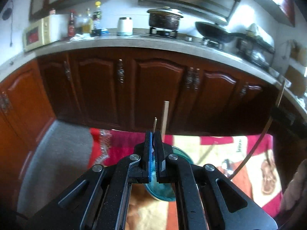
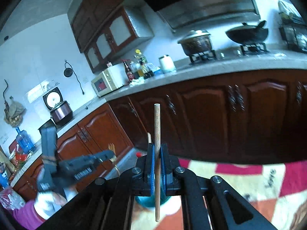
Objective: Organize utensils
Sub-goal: 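Drop the gold fork into the cup with the left tool while the right tool follows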
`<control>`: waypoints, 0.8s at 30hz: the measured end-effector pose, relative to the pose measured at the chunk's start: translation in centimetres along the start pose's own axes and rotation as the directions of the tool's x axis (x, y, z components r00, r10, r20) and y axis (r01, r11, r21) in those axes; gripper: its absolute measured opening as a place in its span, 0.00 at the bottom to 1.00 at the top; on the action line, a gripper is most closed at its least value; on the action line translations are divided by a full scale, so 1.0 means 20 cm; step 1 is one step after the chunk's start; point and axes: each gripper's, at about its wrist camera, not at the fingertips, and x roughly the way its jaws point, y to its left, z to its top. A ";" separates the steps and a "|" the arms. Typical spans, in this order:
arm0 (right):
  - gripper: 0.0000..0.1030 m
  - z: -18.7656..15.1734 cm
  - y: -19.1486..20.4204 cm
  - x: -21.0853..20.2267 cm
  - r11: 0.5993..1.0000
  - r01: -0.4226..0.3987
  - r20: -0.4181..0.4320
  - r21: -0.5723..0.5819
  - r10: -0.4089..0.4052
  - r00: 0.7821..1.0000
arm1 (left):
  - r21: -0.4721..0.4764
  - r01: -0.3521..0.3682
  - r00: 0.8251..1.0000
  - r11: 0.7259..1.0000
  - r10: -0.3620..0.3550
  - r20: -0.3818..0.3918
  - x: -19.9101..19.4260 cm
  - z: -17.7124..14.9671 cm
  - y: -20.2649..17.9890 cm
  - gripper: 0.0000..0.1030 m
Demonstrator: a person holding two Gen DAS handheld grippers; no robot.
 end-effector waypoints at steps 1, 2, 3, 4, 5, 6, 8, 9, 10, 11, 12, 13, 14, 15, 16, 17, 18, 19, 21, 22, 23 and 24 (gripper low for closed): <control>0.05 0.01 0.02 0.03 1.000 0.010 0.012 -0.011 -0.010 1.000 | 0.002 -0.009 1.000 1.000 0.009 0.004 0.02 0.00 0.02 0.01; 0.05 0.02 0.03 0.07 1.000 0.017 0.021 -0.018 -0.017 1.000 | 0.008 -0.023 1.000 1.000 0.023 0.009 0.06 -0.01 0.02 0.01; 0.05 0.02 0.04 0.11 1.000 0.018 0.023 -0.021 -0.018 1.000 | 0.019 -0.036 0.999 0.999 0.035 0.015 0.08 -0.02 0.01 0.01; 0.05 0.01 0.05 0.16 0.999 0.023 0.019 -0.024 -0.022 1.000 | 0.033 -0.051 0.999 0.998 0.050 0.021 0.11 -0.03 0.01 0.01; 0.05 0.00 0.05 0.20 0.999 0.033 0.014 -0.031 -0.032 0.999 | 0.042 -0.062 0.998 0.997 0.061 0.022 0.14 -0.04 0.01 0.01; 0.05 -0.02 0.06 0.24 0.998 0.047 0.005 -0.042 -0.047 0.999 | 0.047 -0.067 0.998 0.997 0.066 0.013 0.17 -0.06 0.01 0.01; 0.05 -0.06 0.05 0.29 0.998 0.048 -0.016 -0.040 -0.049 0.999 | 0.048 -0.057 0.998 0.997 0.057 -0.010 0.23 -0.09 0.01 0.01; 0.05 -0.09 0.03 0.32 0.998 0.046 -0.033 -0.034 -0.047 0.998 | 0.050 -0.058 0.998 0.997 0.059 -0.015 0.25 -0.10 0.01 0.01; 0.05 -0.10 0.02 0.34 0.998 0.047 -0.041 -0.029 -0.048 0.998 | 0.054 -0.064 0.998 0.996 0.065 -0.019 0.27 -0.12 0.01 0.01; 0.05 -0.12 0.01 0.35 0.999 0.048 -0.049 -0.024 -0.049 0.998 | 0.057 -0.067 0.997 0.996 0.069 -0.024 0.29 -0.13 0.01 0.01; 0.05 -0.15 -0.01 0.37 0.999 0.050 -0.064 -0.015 -0.051 0.997 | 0.058 -0.069 0.997 0.996 0.070 -0.030 0.31 -0.14 0.01 0.01; 0.05 -0.17 -0.03 0.38 0.999 0.051 -0.073 -0.007 -0.051 0.996 | 0.060 -0.069 0.997 0.996 0.072 -0.037 0.32 -0.15 0.01 0.01; 0.05 -0.19 -0.04 0.39 0.999 0.051 -0.082 0.003 -0.050 0.995 | 0.063 -0.072 0.996 0.995 0.075 -0.045 0.34 -0.17 0.01 0.01; 0.05 -0.22 -0.06 0.40 0.999 0.051 -0.094 0.018 -0.049 0.994 | 0.066 -0.076 0.996 0.995 0.080 -0.050 0.36 -0.19 0.00 0.01; 0.05 -0.24 -0.08 0.40 0.998 0.053 -0.102 0.026 -0.050 0.993 | 0.067 -0.079 0.995 0.995 0.082 -0.053 0.37 -0.19 0.00 0.01; 0.05 -0.26 -0.10 0.41 0.998 0.057 -0.115 0.033 -0.053 0.992 | 0.067 -0.081 0.995 0.994 0.085 -0.059 0.38 -0.21 0.00 0.01; 0.05 -0.28 -0.11 0.42 0.997 0.062 -0.125 0.039 -0.057 0.991 | 0.066 -0.082 0.994 0.994 0.086 -0.065 0.39 -0.22 -0.01 0.01; 0.05 -0.30 -0.12 0.43 0.997 0.065 -0.134 0.044 -0.058 0.989 | 0.067 -0.082 0.994 0.994 0.087 -0.069 0.40 -0.23 -0.01 0.01; 0.05 -0.34 -0.15 0.44 0.996 0.072 -0.165 0.059 -0.061 0.984 | 0.074 -0.086 0.993 0.994 0.091 -0.074 0.41 -0.25 -0.03 0.01; 0.05 -0.35 -0.16 0.45 0.995 0.074 -0.172 0.067 -0.061 0.983 | 0.083 -0.088 0.993 0.993 0.094 -0.075 0.42 -0.26 -0.04 0.01; 0.05 -0.35 -0.18 0.44 0.994 0.075 -0.168 0.078 -0.061 0.984 | 0.089 -0.088 0.993 0.992 0.094 -0.076 0.42 -0.26 -0.05 0.01; 0.05 -0.35 -0.19 0.44 0.993 0.076 -0.174 0.090 -0.059 0.983 | 0.092 -0.089 0.992 0.992 0.096 -0.080 0.42 -0.27 -0.05 0.02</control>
